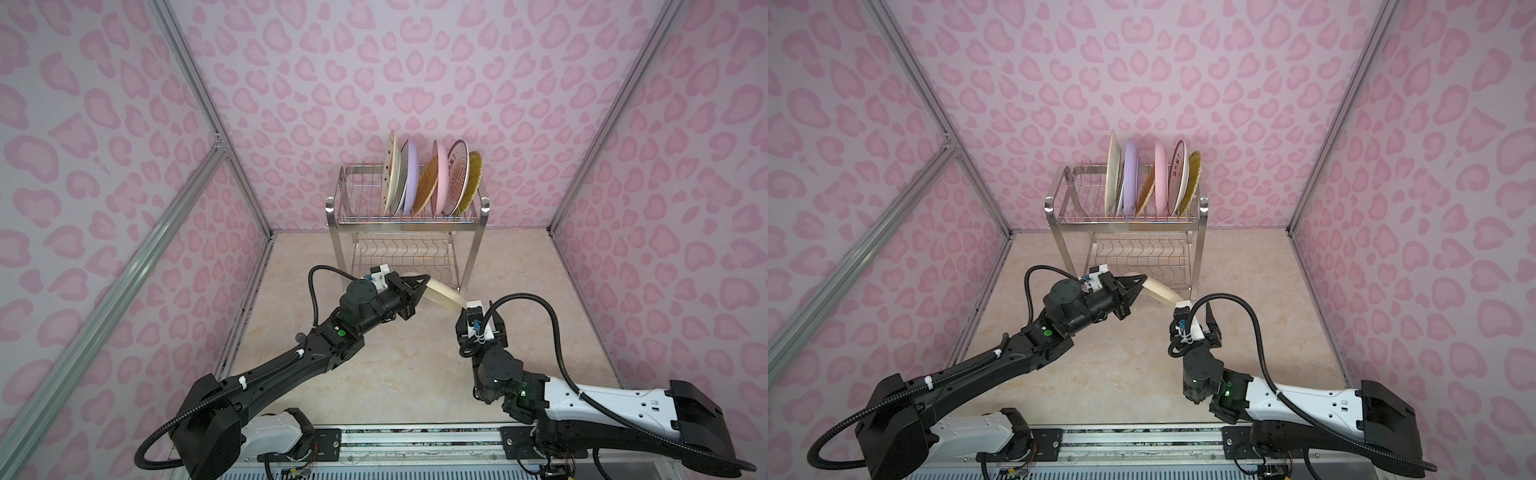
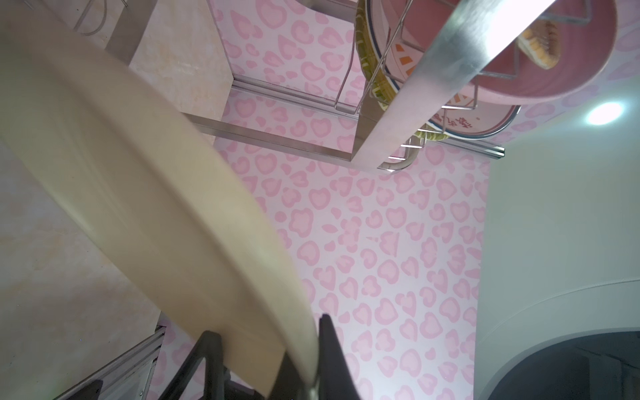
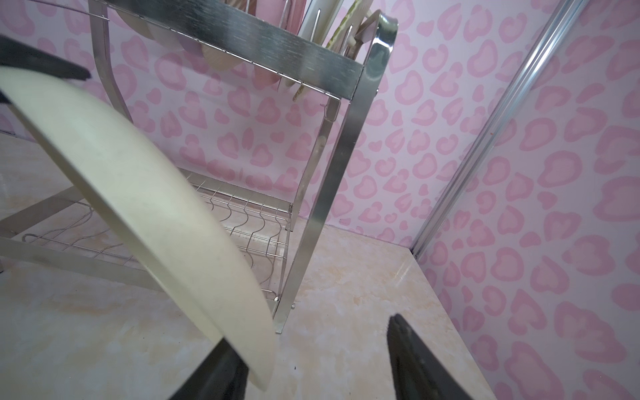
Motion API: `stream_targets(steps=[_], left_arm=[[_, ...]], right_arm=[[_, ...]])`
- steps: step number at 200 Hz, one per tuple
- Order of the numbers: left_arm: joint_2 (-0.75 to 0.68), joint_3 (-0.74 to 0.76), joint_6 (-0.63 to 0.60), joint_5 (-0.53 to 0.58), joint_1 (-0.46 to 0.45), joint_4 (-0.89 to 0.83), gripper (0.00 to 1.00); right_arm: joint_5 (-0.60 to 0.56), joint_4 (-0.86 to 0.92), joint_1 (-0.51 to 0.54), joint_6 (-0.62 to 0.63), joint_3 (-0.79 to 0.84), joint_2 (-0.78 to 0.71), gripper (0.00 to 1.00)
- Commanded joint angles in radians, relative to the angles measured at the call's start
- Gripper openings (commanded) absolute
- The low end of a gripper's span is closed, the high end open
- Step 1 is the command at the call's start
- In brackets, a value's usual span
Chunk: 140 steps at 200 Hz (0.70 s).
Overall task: Load the plates into the dish rack
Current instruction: 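Grasp the cream plate's rim with the left gripper while the right opens and withdraws, then raise the cream plate up to the rack's top tier with the left gripper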
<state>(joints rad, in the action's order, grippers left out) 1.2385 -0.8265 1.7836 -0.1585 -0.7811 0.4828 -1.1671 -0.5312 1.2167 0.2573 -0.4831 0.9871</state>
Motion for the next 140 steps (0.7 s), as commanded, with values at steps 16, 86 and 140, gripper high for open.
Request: stream_targets(steps=[16,86,140], left_arm=[[-0.051,0.001,-0.119,0.059,-0.003,-0.036,0.03],[-0.270,0.087,-0.403,0.147,-0.005,-0.201,0.03],[-0.580,0.067,-0.755,0.258,-0.010,-0.581,0.03]], right_arm=[[0.126,0.359,0.004,-0.190,-0.047,-0.107,0.98],[0.436,0.616,0.000,-0.277,-0.073,-0.317,0.98],[0.580,0.570,-0.058,-0.308,-0.045,-0.311,0.98]])
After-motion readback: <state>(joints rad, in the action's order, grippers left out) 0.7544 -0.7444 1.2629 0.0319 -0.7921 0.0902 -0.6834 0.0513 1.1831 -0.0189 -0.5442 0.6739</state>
